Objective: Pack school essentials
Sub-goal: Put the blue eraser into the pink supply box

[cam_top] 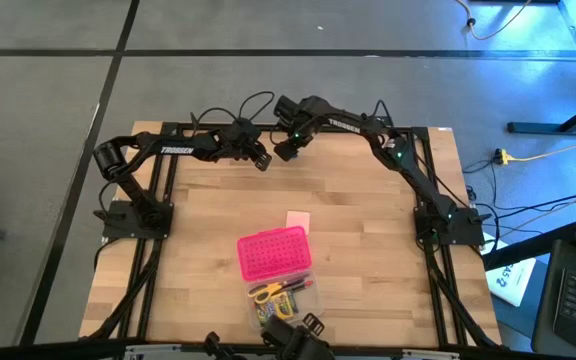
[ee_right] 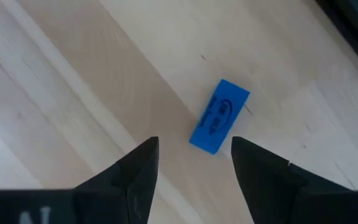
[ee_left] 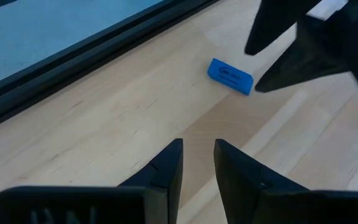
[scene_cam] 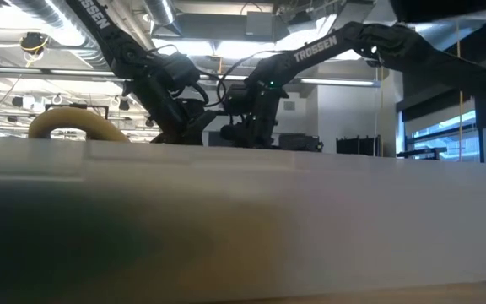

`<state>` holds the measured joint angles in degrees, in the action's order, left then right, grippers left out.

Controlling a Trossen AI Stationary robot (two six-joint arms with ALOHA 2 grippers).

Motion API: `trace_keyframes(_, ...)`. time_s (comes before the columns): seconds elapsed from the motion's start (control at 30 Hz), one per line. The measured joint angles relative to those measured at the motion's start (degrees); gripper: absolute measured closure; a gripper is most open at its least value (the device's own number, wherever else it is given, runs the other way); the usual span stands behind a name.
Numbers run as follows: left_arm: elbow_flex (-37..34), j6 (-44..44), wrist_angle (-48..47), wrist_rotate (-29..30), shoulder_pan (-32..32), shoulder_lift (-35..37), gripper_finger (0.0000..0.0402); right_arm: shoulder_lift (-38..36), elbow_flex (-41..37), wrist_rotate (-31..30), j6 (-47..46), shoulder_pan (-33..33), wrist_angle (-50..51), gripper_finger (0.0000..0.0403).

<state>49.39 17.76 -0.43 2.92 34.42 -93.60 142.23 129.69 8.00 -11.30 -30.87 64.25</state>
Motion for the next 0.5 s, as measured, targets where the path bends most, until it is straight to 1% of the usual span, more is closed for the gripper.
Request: trace_keyframes(0.5, 0.0, 0.01, 0.02, -0.02, 0.02, 0.0, 0.0317, 2.61, 0.04, -0.52, -0.51, 0.0, -1.2, 0.0199)
